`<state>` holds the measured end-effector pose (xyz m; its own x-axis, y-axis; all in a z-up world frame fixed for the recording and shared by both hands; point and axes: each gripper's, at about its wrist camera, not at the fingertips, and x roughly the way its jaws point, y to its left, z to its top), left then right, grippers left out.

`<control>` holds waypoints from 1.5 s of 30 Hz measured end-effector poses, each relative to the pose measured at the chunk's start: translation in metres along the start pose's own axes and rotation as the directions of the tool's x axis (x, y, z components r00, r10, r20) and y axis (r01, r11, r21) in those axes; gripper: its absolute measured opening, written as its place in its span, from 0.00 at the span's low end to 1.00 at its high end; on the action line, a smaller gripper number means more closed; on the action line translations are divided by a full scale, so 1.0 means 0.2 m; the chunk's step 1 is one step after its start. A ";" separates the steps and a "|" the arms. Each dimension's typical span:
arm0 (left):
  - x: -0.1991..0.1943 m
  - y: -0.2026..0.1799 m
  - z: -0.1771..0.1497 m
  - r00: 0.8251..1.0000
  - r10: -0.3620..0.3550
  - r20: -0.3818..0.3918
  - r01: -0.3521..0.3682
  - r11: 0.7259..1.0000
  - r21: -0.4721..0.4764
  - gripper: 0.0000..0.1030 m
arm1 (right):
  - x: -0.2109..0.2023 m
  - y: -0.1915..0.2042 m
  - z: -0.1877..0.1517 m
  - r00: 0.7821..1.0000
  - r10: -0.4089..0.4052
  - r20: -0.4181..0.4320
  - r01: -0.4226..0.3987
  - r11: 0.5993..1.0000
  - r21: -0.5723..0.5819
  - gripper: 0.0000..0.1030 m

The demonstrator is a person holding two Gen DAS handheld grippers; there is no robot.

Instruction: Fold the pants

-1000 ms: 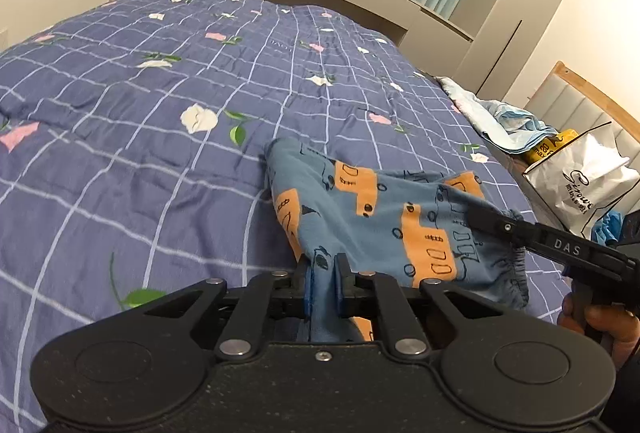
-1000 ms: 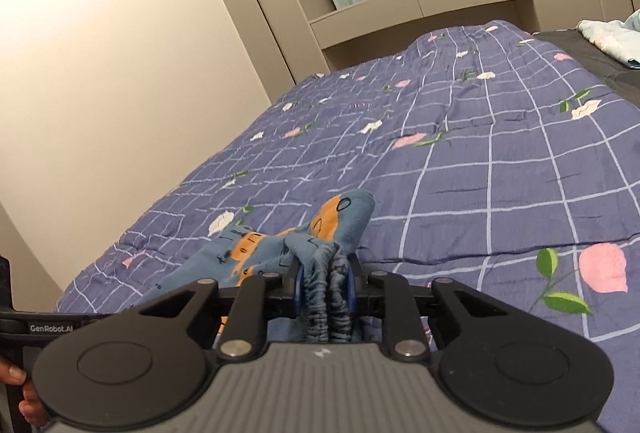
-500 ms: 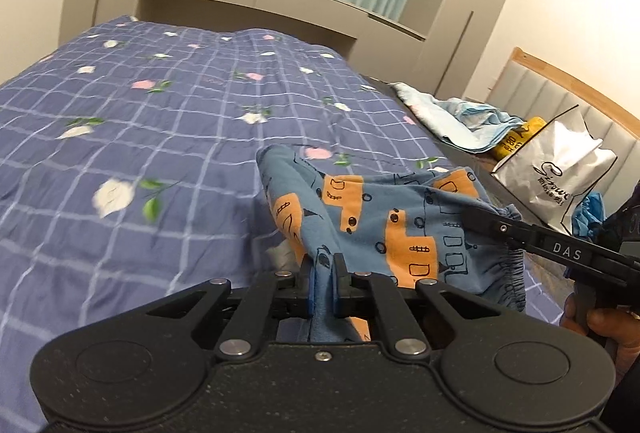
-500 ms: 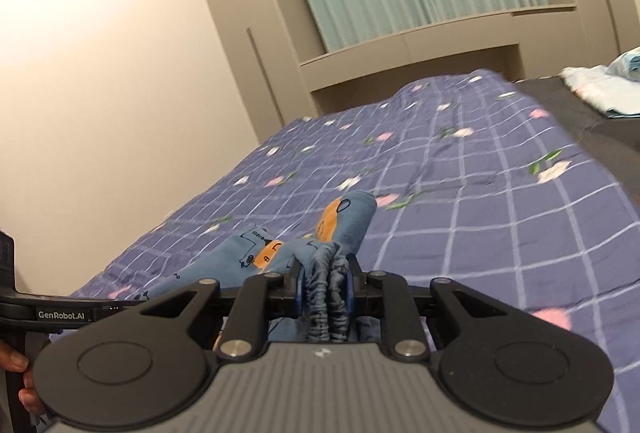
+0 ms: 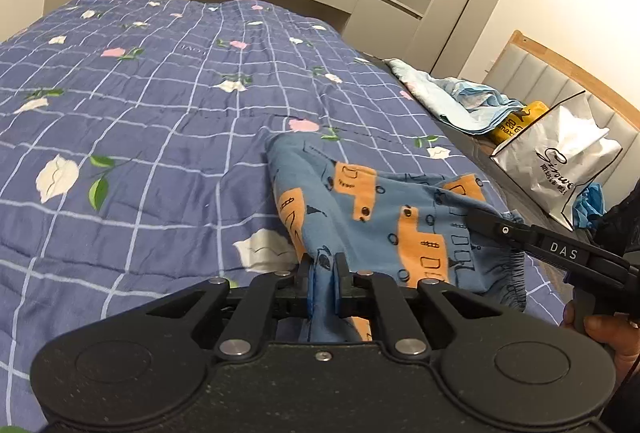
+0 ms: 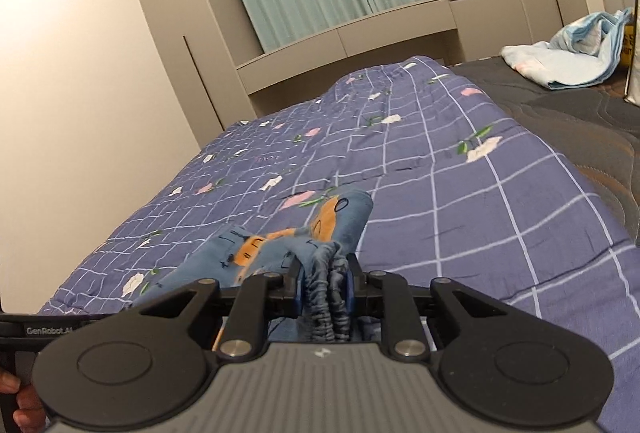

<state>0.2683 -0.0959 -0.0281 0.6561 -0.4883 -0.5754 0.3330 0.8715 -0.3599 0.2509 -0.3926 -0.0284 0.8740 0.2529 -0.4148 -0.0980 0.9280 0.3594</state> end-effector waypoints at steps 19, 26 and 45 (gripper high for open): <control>-0.04 -0.03 0.00 1.000 0.028 -0.011 -0.028 1.000 -0.013 0.49 | -0.01 -0.02 -0.04 0.997 -0.079 -0.025 0.079 0.997 0.000 0.59; -0.17 -0.07 0.00 0.997 0.062 0.043 -0.062 0.998 -0.004 0.87 | -0.13 0.01 -0.06 0.996 -0.087 -0.001 0.087 0.996 -0.004 0.88; -0.63 -0.16 -0.18 0.971 0.172 0.163 -0.180 0.983 0.036 0.99 | -0.63 0.38 -0.20 0.983 -0.128 0.132 0.151 0.972 -0.178 1.00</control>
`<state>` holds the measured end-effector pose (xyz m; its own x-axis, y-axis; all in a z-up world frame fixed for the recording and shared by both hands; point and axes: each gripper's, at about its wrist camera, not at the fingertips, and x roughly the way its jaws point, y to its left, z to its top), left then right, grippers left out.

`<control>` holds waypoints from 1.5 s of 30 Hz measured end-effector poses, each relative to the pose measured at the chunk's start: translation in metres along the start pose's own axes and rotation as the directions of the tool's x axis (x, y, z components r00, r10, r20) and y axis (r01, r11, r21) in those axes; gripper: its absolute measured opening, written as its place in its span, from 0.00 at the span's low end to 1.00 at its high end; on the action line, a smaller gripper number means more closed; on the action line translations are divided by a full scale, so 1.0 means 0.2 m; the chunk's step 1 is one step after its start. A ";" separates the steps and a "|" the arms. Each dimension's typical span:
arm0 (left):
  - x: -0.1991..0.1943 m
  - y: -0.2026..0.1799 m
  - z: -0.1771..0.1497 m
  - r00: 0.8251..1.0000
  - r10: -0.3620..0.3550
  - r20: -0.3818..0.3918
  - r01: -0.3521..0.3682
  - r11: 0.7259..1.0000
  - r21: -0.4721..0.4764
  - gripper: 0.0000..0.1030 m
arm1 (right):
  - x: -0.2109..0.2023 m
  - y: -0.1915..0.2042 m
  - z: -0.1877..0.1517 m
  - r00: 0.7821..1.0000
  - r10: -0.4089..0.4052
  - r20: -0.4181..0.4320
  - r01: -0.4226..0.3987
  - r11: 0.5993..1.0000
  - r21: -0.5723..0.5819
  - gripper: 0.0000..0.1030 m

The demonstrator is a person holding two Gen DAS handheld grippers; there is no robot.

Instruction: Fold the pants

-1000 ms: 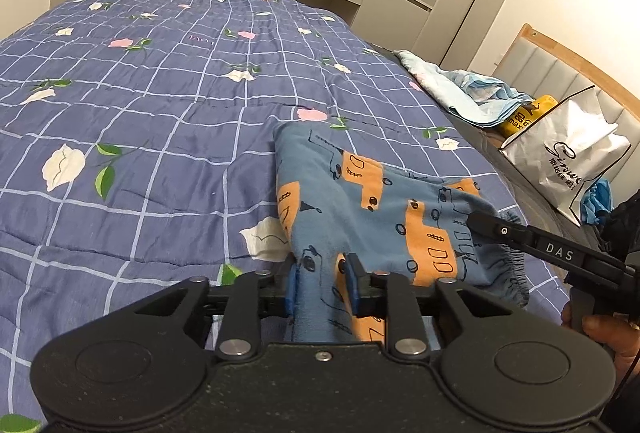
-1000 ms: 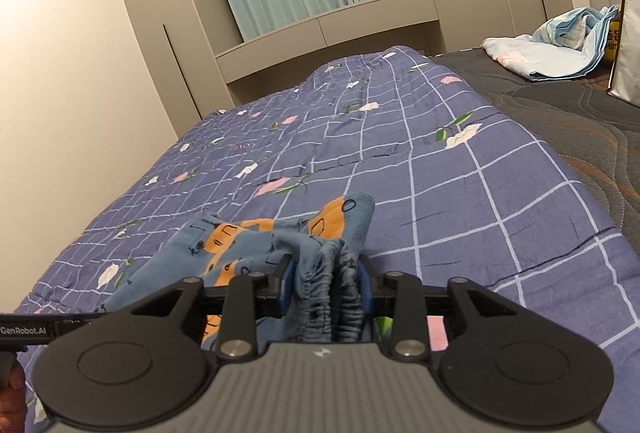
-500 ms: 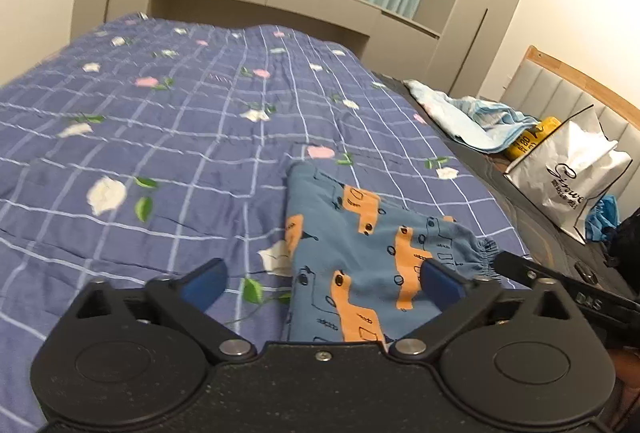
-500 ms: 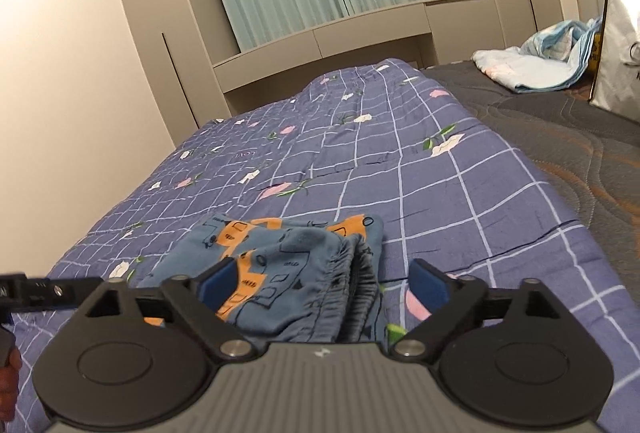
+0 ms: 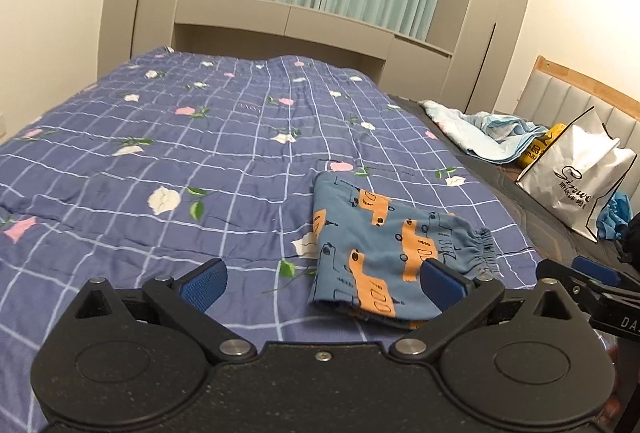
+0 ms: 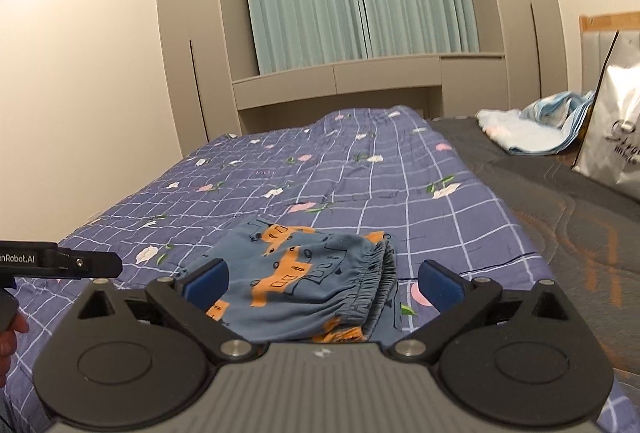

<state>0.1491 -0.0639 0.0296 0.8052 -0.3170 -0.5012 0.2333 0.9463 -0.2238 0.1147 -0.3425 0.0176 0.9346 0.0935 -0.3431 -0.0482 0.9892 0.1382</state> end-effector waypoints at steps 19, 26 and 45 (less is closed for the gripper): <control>-0.39 0.00 -0.31 0.990 0.078 0.114 -0.088 0.993 0.082 1.00 | -0.37 0.19 -0.29 0.993 -0.102 0.064 0.099 0.993 0.060 1.00; -0.38 0.01 -0.40 0.992 0.075 0.104 -0.085 0.992 0.094 1.00 | -0.40 0.25 -0.37 0.990 -0.127 0.066 0.127 0.992 0.006 1.00; -0.31 0.04 -0.46 0.995 0.082 0.056 -0.087 0.992 0.088 1.00 | -0.35 0.23 -0.44 0.988 -0.150 0.031 0.150 0.989 0.007 1.00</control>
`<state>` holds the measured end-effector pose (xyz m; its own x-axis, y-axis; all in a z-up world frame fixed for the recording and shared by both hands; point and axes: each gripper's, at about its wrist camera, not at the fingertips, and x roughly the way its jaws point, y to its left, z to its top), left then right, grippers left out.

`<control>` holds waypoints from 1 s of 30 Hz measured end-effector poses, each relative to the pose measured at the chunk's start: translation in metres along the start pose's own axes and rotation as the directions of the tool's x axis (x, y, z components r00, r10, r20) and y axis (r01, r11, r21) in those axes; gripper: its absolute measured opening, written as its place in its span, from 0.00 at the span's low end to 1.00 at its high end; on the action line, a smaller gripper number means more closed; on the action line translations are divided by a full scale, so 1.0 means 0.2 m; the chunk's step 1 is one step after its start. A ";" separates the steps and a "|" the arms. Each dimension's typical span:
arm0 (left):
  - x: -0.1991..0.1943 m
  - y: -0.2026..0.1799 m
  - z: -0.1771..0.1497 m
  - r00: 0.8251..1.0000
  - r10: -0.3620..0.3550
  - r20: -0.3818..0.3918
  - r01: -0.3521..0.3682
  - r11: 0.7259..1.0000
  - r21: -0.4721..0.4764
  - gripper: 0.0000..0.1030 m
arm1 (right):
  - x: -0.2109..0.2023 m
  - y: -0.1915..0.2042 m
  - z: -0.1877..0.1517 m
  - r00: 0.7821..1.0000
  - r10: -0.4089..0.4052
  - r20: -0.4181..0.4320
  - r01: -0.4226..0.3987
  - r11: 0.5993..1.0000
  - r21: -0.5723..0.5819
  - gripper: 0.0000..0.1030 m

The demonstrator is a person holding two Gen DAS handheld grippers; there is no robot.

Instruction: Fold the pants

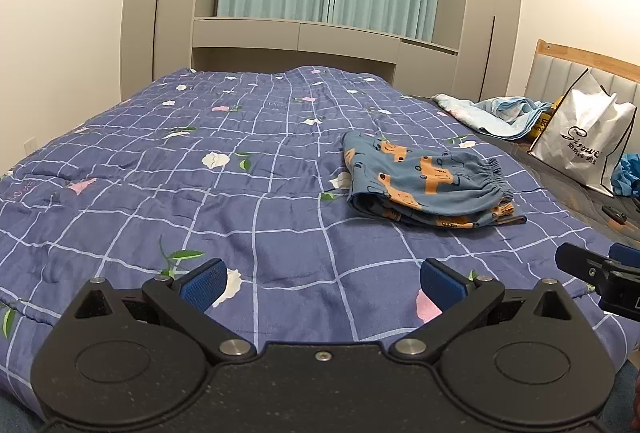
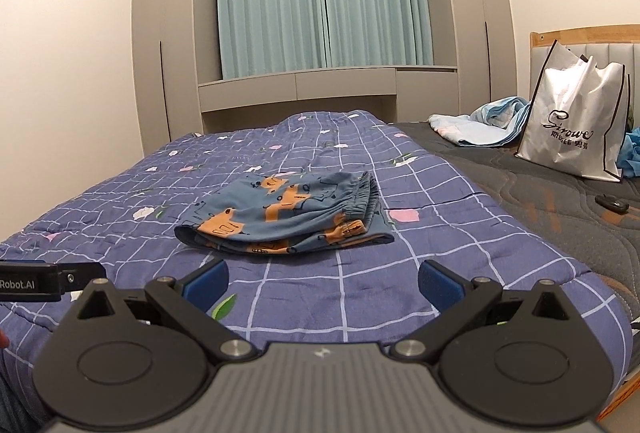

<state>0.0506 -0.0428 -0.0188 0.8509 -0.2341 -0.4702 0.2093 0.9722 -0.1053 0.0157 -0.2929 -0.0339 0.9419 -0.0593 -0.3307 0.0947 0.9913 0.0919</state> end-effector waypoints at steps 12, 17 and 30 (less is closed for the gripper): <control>0.00 0.00 0.00 1.000 0.002 -0.006 -0.002 1.000 -0.005 1.00 | 0.00 0.00 0.00 1.000 0.005 0.008 -0.005 1.000 -0.005 1.00; 0.00 0.00 0.00 1.000 0.001 -0.007 -0.001 1.000 -0.005 1.00 | 0.00 0.00 0.00 1.000 0.005 0.006 -0.005 1.000 -0.003 1.00; 0.00 0.00 0.00 1.000 0.004 -0.007 -0.004 1.000 -0.005 1.00 | 0.00 0.00 0.00 1.000 0.005 0.006 -0.005 1.000 -0.004 1.00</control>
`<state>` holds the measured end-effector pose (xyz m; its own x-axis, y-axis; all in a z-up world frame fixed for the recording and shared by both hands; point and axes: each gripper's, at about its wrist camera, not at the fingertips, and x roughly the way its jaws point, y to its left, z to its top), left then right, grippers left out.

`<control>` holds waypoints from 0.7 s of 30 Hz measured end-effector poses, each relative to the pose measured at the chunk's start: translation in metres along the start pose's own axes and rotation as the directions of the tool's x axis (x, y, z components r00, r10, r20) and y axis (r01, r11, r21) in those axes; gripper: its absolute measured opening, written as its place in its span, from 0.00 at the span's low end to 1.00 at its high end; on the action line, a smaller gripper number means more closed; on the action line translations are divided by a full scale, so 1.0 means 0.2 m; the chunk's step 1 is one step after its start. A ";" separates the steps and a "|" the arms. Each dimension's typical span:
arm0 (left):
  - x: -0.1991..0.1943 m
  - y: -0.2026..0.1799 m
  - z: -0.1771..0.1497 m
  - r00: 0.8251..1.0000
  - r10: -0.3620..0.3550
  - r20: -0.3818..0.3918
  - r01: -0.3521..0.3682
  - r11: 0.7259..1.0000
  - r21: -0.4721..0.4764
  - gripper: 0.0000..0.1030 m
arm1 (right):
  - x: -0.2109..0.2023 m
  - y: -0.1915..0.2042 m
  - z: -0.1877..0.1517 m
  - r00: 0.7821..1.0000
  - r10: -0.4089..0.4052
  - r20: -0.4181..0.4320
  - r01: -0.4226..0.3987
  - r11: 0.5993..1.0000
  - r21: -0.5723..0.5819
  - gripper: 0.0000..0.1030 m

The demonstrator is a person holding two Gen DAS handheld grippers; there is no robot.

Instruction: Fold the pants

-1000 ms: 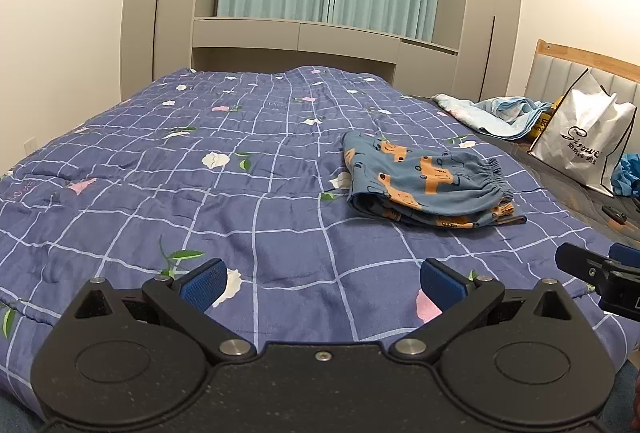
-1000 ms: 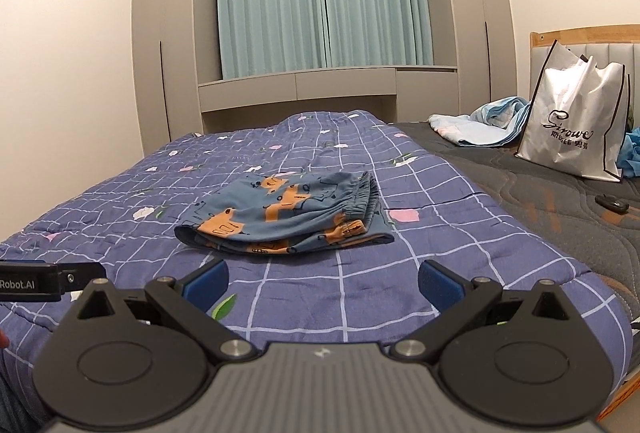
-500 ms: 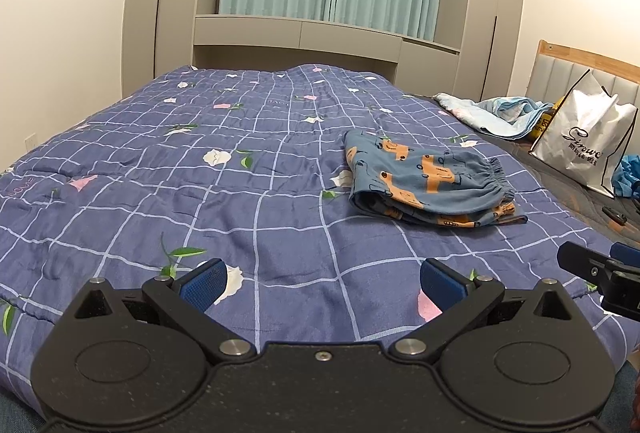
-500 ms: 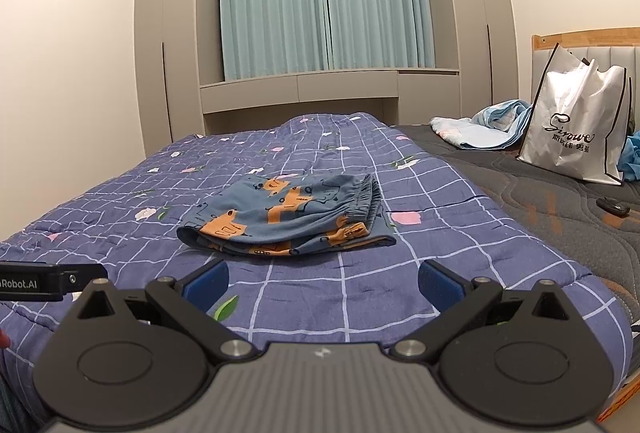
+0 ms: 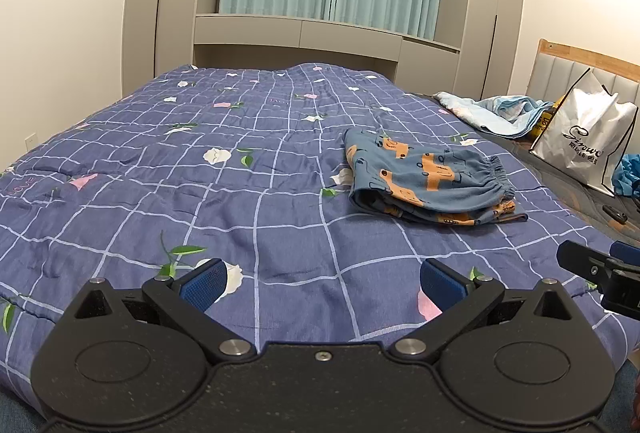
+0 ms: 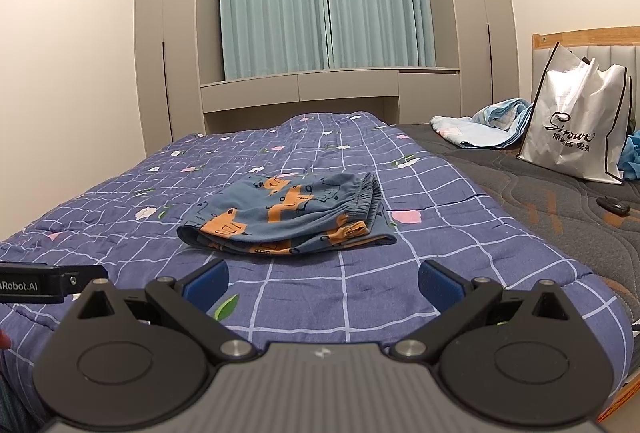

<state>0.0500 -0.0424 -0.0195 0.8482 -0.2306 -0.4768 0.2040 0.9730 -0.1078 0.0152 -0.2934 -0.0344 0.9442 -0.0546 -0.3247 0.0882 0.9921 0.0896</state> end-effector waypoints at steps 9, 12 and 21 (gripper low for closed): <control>0.00 0.00 0.00 1.000 0.000 0.000 0.000 1.000 -0.003 1.00 | 0.00 0.00 0.00 1.000 0.000 0.000 0.000 1.000 0.000 1.00; 0.00 0.00 -0.01 1.000 -0.001 -0.001 0.001 1.000 -0.002 1.00 | 0.00 0.00 0.00 1.000 0.001 -0.001 -0.001 1.000 -0.002 1.00; 0.00 0.00 0.00 1.000 0.000 -0.001 0.000 1.000 -0.004 1.00 | 0.01 0.01 -0.01 1.000 0.003 -0.006 -0.003 1.000 -0.004 1.00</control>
<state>0.0494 -0.0422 -0.0200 0.8476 -0.2309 -0.4777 0.2023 0.9730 -0.1115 0.0158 -0.2922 -0.0364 0.9425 -0.0509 -0.3302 0.0839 0.9927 0.0866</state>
